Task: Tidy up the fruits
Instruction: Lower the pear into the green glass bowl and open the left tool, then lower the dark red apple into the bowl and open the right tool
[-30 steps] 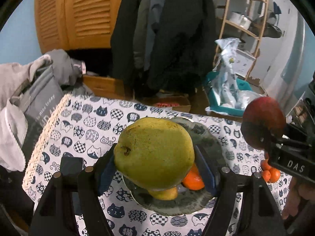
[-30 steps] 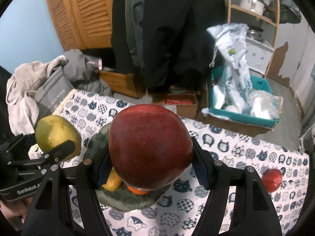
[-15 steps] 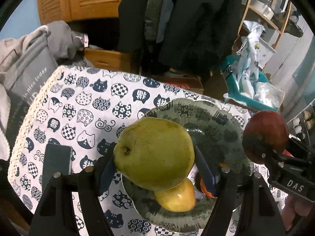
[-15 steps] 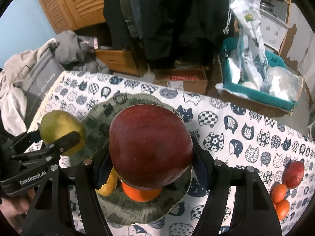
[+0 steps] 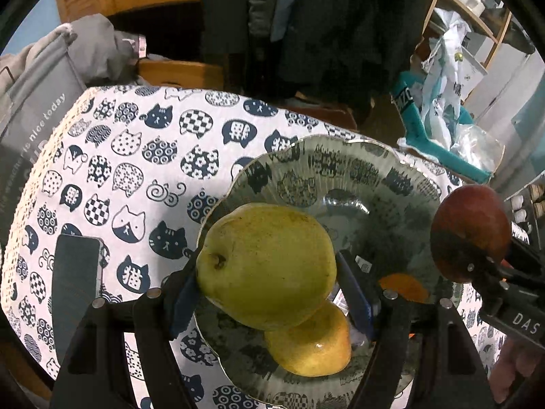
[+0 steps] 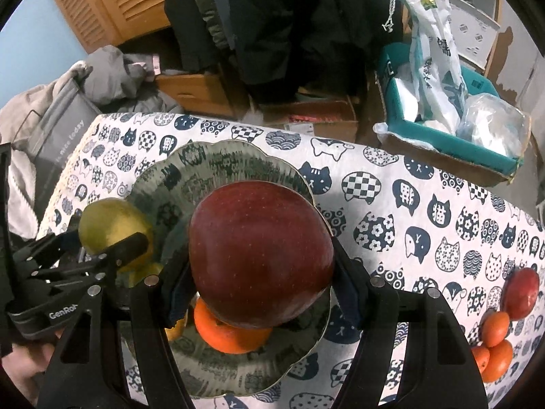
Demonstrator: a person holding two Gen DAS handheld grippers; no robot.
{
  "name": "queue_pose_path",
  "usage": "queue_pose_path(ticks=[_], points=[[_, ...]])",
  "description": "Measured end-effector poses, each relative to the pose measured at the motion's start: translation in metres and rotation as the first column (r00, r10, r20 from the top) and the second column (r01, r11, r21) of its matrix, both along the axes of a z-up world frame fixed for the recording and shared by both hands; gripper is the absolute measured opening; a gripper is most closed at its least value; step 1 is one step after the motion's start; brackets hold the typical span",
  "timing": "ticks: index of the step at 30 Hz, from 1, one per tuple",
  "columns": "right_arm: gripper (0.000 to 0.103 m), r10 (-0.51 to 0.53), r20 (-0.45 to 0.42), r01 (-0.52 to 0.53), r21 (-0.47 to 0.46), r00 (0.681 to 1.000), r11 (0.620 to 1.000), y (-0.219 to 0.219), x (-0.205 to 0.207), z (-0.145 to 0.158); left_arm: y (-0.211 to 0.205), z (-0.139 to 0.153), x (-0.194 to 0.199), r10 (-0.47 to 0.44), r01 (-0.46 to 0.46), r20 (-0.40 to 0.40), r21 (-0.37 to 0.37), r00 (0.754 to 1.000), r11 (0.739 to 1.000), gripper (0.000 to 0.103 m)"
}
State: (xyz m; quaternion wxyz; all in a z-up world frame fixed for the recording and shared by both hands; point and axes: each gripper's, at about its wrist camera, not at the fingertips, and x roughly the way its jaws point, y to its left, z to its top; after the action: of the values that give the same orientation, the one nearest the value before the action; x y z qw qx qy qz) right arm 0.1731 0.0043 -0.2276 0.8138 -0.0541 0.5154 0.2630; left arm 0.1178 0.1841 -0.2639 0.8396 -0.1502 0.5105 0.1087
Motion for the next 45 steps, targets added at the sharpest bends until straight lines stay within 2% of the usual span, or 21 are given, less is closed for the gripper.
queue_pose_path(ticks=[9,17,32,35,41,45], points=[[0.071,-0.001,-0.006,0.001,0.0,1.0,1.0,0.0,0.0,-0.003,0.009,-0.005,0.002,0.014,-0.014,-0.011,-0.044,1.0,0.999,0.075],[0.071,-0.001,-0.017,0.001,0.0,1.0,1.0,0.002,0.0,-0.003,0.001,0.002,0.002,-0.022,0.022,-0.014,-0.01,1.0,1.0,0.076],[0.072,0.05,-0.056,-0.053,-0.055,0.997,0.997,0.025,0.0,-0.021,0.007,0.028,-0.026,0.027,-0.027,0.019,0.028,0.999,0.999,0.08],[0.078,0.056,-0.048,-0.057,-0.024,0.997,0.998,0.024,0.0,-0.014,0.009,0.031,-0.029,0.037,-0.038,0.022,0.02,0.999,0.999,0.08],[0.078,0.04,0.001,-0.04,-0.002,0.999,0.999,0.018,-0.002,0.012,0.006,0.046,-0.033,0.041,-0.042,0.053,0.021,0.998,0.999,0.08],[0.078,0.027,0.068,-0.028,0.015,0.997,1.0,0.012,-0.006,0.04,0.002,0.063,-0.038,0.035,-0.038,0.088,0.024,0.995,0.999,0.08]])
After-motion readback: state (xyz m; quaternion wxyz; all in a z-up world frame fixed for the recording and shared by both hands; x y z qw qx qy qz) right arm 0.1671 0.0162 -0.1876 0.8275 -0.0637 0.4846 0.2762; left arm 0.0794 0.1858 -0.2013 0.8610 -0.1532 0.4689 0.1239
